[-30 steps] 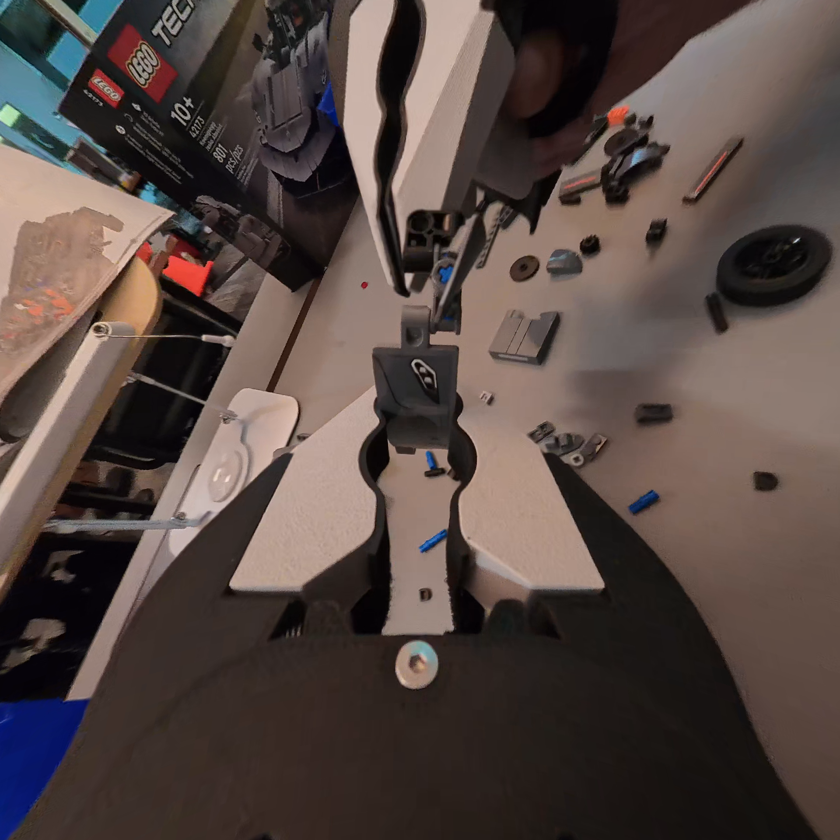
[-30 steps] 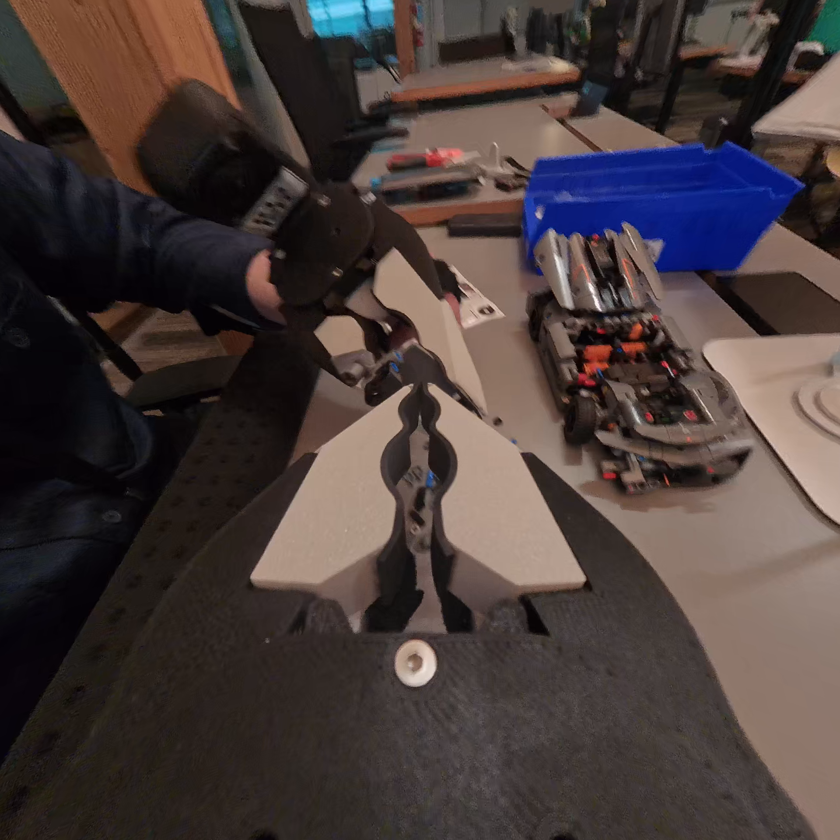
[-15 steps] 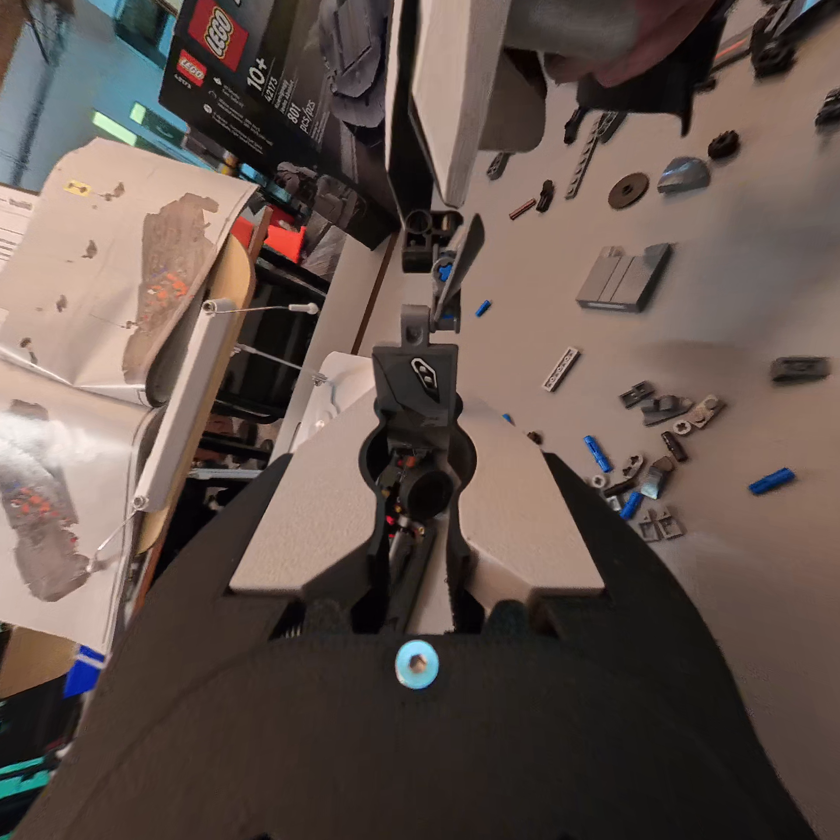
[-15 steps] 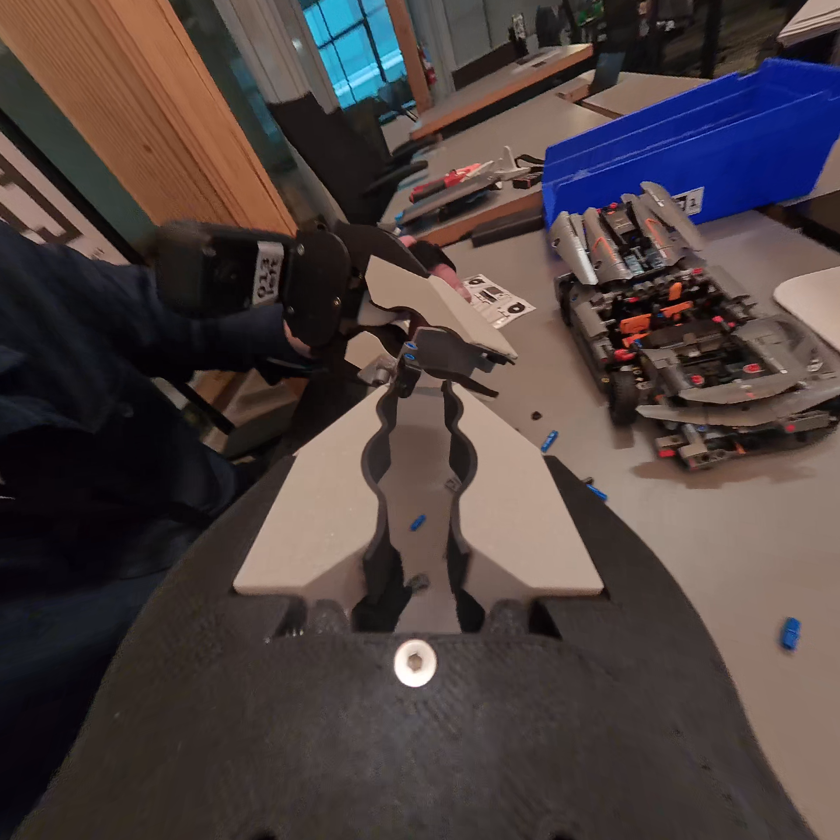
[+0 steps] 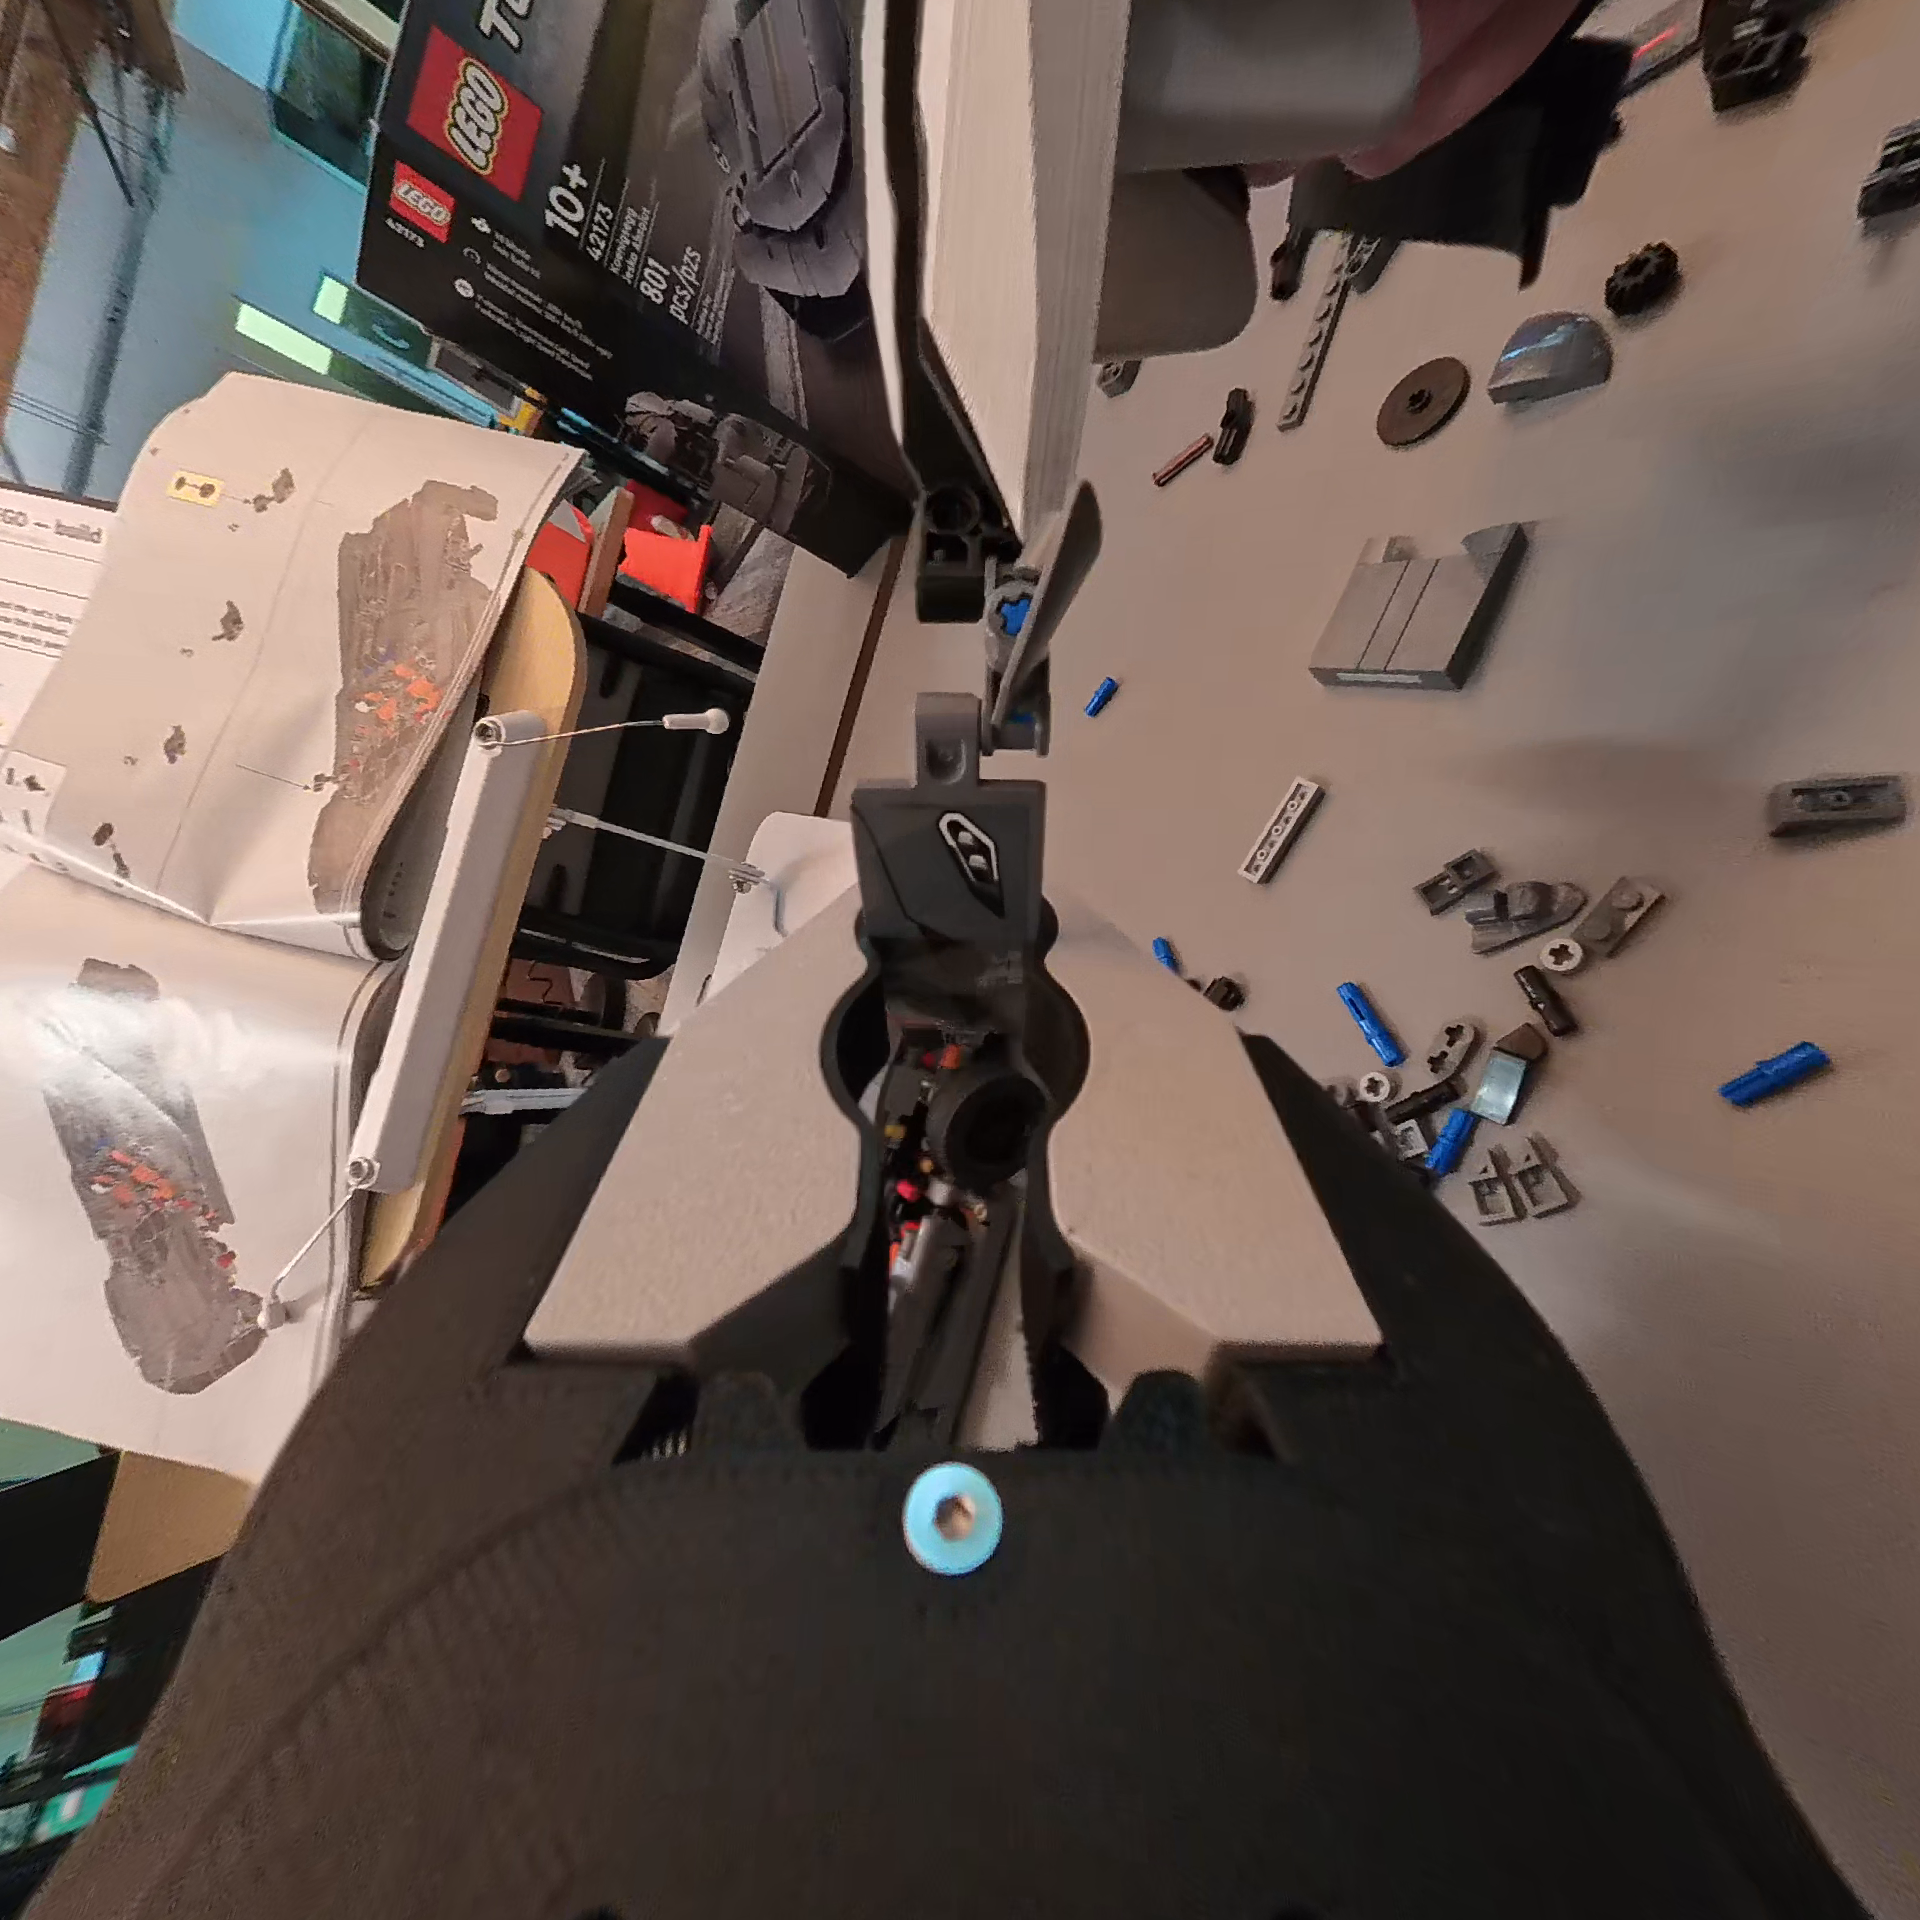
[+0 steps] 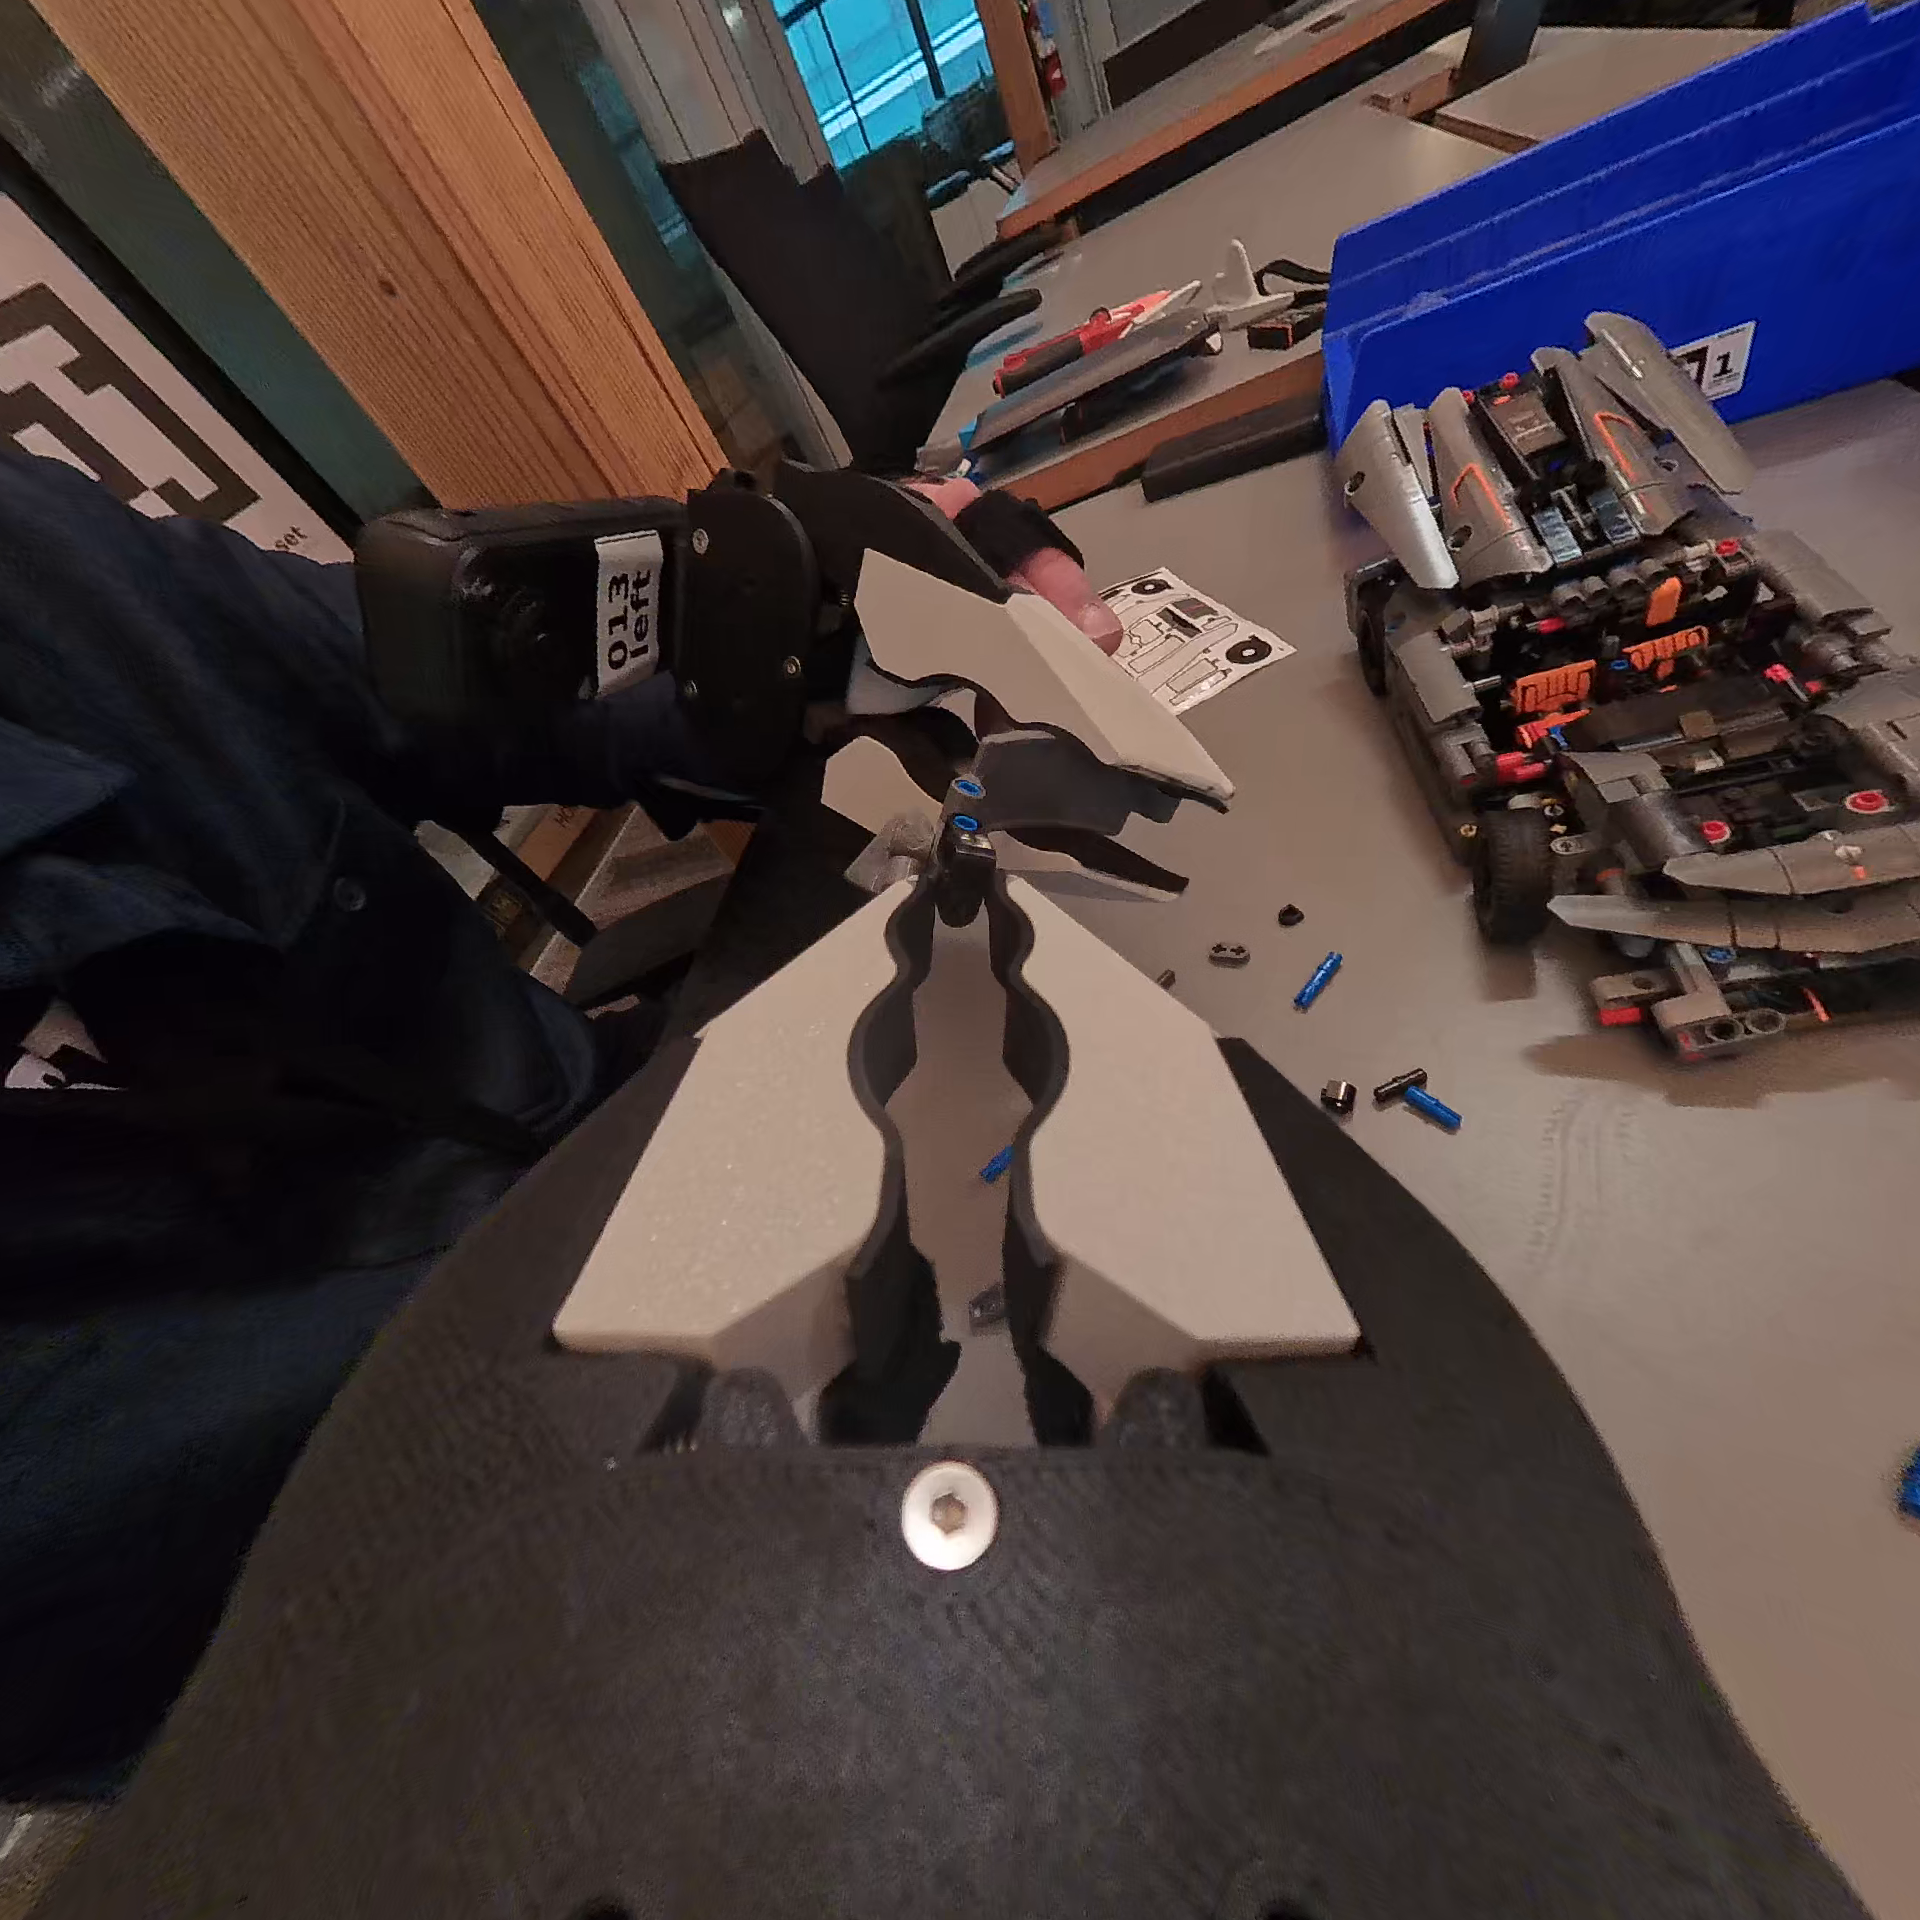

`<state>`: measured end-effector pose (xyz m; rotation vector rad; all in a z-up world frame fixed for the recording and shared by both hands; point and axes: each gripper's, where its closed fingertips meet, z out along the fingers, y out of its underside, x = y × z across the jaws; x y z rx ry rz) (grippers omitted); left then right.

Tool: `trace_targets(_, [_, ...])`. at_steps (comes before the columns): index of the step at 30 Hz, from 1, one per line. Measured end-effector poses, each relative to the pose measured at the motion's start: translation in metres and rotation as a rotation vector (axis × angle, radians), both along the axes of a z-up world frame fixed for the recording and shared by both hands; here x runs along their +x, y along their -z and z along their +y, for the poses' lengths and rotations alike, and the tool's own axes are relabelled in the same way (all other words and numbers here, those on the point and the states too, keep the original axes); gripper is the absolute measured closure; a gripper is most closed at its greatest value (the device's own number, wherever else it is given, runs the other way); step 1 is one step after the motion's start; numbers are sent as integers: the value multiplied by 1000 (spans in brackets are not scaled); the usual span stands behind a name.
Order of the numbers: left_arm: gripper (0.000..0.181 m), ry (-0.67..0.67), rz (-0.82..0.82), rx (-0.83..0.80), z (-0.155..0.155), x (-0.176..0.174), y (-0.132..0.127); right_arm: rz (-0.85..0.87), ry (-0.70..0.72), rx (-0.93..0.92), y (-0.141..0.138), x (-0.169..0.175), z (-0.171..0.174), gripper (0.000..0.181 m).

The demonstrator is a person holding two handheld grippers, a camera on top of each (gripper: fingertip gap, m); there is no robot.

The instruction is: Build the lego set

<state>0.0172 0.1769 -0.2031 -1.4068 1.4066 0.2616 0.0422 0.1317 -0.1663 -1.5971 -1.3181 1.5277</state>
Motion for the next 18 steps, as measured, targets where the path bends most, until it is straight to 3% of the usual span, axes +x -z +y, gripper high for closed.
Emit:
trace_targets(12, [163, 57, -99, -87, -7, 6, -1, 22, -14, -55, -3, 1, -1, 173])
trace_targets(18, [163, 46, -140, -160, -6, 4, 3, 21, 73, 49, -6, 3, 12, 167])
